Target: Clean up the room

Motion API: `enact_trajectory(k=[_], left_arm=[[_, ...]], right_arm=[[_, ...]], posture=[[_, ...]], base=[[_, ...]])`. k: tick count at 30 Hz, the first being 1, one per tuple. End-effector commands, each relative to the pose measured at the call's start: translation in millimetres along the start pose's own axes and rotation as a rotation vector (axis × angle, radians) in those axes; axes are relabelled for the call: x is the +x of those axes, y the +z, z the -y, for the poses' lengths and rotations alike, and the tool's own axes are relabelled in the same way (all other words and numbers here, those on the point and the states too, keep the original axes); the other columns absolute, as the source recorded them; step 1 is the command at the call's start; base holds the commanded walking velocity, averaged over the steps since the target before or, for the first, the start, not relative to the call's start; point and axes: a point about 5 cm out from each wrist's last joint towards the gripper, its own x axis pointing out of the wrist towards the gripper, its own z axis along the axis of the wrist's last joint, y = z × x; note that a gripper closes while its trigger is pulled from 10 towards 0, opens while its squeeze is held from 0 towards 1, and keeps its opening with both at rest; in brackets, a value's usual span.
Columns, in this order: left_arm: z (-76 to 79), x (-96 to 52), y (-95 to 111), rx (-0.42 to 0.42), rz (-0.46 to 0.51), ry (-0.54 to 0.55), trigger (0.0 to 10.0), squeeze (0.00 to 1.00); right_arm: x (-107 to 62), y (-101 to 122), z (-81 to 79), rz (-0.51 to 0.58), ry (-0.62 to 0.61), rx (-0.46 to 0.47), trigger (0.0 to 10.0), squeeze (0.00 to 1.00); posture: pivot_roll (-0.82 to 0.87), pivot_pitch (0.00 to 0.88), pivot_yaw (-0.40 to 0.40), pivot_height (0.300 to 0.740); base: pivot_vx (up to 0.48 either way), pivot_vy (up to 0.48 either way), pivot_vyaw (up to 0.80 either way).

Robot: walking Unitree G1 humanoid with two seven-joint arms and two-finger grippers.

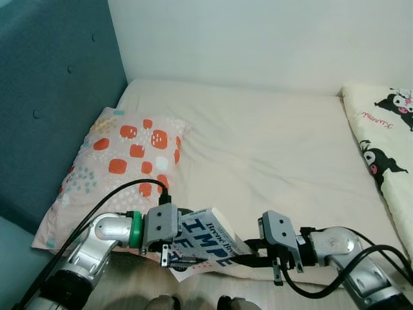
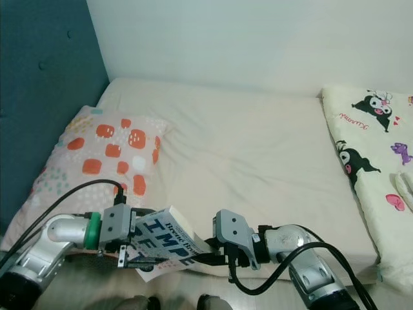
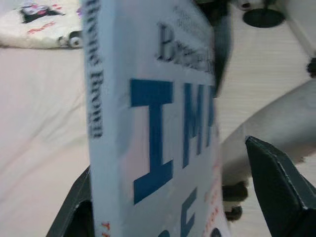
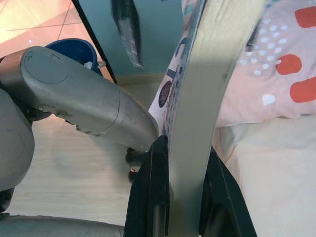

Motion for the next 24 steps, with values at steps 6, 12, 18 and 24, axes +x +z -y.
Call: enact_trajectory(k=[6,12,18,24], left_arm=[[13.2,12.0,2.7,0.007,0.027,-0.084,0.0,0.0],[12.5,16.2,1.1,-0.007,0.015,-0.08,0.0,0.0],[10.3,19.0,0.5,-0.015,0.007,-0.083,0.0,0.0],[11.6,25.0,4.3,0.003,0.021,-0.105,3.8,0.0]], right_arm=[[3.2,5.6,-0.6,0.037,0.02,-0.027,10.0,0.0],[5.6,6.9,-0.9,0.044,0.029,-0.031,10.0,0.0],[10.3,7.8,-3.5,0.049,0.045,-0.036,10.0,0.0],[16.1,9.8,-1.3,0.063,0.035,-0.048,10.0,0.0]], posture=[[-0.01,0.083,0.012,0.74],[-0.01,0.084,0.013,0.74],[-0.01,0.082,0.014,0.74],[-0.01,0.076,0.019,0.74]], base=[[0.0,0.0,0.0],[0.0,0.0,0.0],[0.0,0.0,0.0],[0.0,0.0,0.0]])
